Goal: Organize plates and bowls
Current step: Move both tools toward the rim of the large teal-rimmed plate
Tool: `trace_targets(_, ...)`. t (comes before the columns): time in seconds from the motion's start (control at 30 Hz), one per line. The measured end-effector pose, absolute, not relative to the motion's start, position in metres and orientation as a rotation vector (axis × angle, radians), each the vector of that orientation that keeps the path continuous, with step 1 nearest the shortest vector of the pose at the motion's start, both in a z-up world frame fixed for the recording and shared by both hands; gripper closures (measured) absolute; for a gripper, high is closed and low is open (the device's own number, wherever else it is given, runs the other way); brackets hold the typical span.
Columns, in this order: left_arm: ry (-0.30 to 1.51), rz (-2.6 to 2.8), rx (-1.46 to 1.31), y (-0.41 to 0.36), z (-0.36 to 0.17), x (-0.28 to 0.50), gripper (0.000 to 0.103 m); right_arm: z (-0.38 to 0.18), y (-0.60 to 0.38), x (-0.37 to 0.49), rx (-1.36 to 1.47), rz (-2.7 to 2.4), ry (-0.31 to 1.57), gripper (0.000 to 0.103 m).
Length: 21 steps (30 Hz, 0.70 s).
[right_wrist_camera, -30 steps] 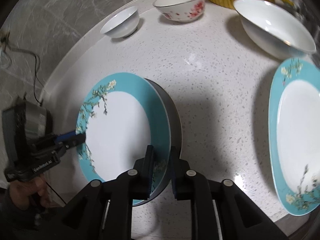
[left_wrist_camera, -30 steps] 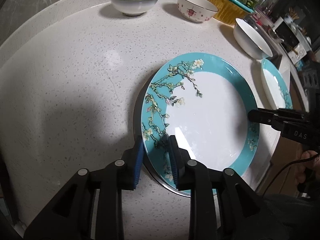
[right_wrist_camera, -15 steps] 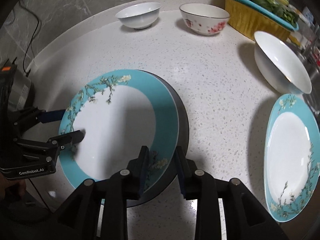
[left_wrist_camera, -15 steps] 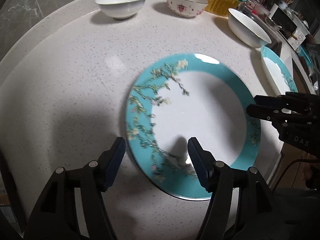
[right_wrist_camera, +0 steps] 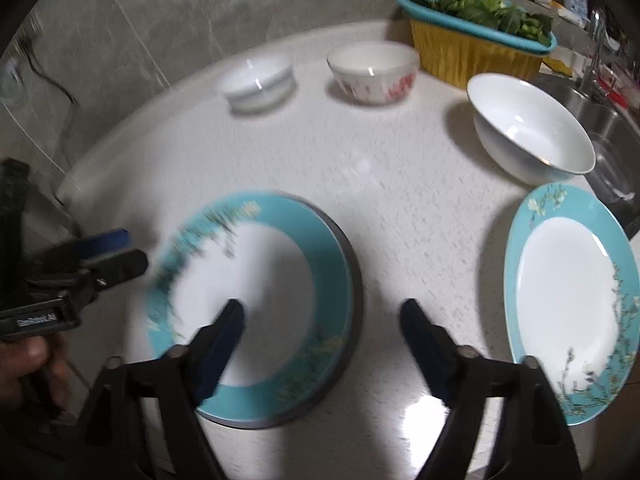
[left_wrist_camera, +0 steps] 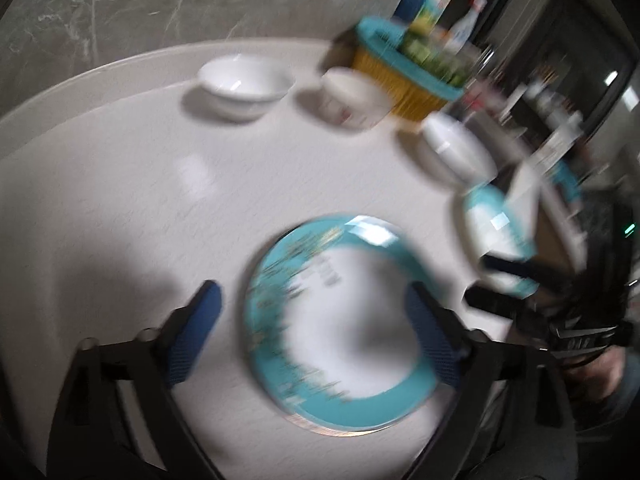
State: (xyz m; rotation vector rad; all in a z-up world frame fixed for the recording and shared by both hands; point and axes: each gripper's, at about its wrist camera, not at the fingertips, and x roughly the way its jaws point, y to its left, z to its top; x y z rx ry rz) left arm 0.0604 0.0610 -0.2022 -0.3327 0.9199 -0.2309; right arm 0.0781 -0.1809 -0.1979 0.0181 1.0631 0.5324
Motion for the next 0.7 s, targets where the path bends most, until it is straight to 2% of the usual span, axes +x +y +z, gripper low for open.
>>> trace_targets(0.03,0.889,-0.273,-0.401,0.064,-0.199,0.061,0.001,-0.19,-0.185,0.076,0.071,0.567,1.036,0.0)
trace_targets(0.17,0.84,-0.4,-0.585,0.064,-0.192,0.068,0.0,-0.171,-0.208,0.079,0.318,0.7,1.0,0.0)
trace_targets(0.23,0.847,-0.421,-0.586,0.054,-0.189,0.071,0.0,-0.153,-0.227,0.071,0.389,0.716,0.897,0.0)
trace_targets(0.33,0.866,-0.457,-0.562,0.032,-0.184,0.081,0.0,-0.128,-0.257,0.061,0.418,0.68,0.784,0.0)
trace_targets(0.57,0.893,-0.528,-0.513,-0.039,-0.173,0.101,0.0,-0.106,-0.328,0.068,0.454,0.597,0.787,0.0)
trace_targets(0.7,0.954,-0.487,-0.483,-0.089,-0.184,0.12,0.0,-0.108,-0.373,0.073,0.418,0.561,0.782,0.0)
